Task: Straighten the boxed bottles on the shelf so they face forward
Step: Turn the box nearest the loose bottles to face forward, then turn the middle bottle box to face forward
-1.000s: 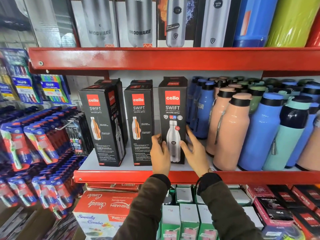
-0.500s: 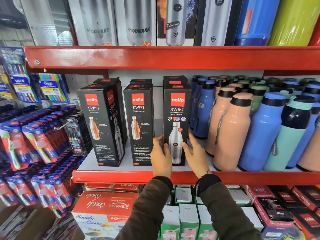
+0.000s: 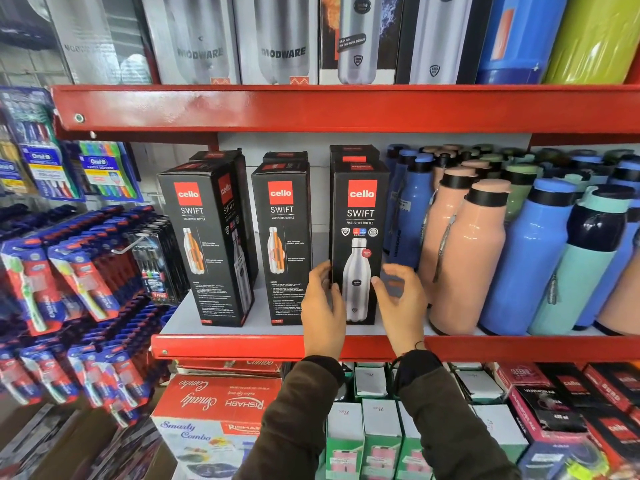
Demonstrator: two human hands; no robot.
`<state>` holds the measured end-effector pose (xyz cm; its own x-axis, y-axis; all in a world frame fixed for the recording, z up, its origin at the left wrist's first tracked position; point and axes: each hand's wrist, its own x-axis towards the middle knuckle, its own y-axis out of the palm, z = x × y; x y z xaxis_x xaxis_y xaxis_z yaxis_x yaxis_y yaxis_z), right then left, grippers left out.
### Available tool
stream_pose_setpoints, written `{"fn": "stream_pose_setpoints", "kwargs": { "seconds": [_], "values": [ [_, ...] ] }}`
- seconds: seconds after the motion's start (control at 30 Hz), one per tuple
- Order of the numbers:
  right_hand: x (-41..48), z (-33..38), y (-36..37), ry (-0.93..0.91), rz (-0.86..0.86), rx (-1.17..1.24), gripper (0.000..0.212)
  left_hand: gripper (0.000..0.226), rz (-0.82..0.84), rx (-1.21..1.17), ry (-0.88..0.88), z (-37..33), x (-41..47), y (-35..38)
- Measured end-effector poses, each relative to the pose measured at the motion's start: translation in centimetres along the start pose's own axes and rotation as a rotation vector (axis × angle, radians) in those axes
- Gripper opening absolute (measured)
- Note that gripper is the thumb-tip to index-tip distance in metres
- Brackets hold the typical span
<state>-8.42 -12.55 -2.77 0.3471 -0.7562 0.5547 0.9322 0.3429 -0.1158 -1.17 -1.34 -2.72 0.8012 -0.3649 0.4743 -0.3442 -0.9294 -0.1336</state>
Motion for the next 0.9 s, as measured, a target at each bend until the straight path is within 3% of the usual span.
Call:
{"fn": "stream_pose_setpoints", "kwargs": {
  "seconds": [0.17, 0.33, 0.47, 0.6, 0.73, 0.9],
  "values": [
    [-1.2, 2.4, 1.4, -0.112, -0.067, -0.009, 0.019, 0.042, -0.024, 0.004, 0.175, -1.0, 0.2, -2.4],
    [-3.1, 4.8, 4.4, -0.119, 0.042, 0.028, 0.018, 0.056, -0.177, 0.102, 0.298, -0.2, 1.2, -4.9],
    [-4.1, 5.4, 6.9, -0.044, 0.175, 0.017, 0.036, 0.062, -0.188, 0.087, 0.2, 1.3, 2.2, -7.2],
    [-4.4, 5.3, 9.2, 0.081, 0.283, -0.033, 0.05, 0.063, 0.007, -0.018, -0.002, 2.3, 3.0, -9.0],
    [-4.7, 5.6, 10.6, 0.138, 0.314, -0.115, 0.054, 0.05, 0.13, -0.183, -0.171, 2.1, 3.4, -10.3],
    [-5.2, 6.0, 11.2, 0.136, 0.263, -0.077, 0.068, 0.048, 0.138, -0.219, -0.146, 3.1, 3.8, -11.1]
  ]
}}
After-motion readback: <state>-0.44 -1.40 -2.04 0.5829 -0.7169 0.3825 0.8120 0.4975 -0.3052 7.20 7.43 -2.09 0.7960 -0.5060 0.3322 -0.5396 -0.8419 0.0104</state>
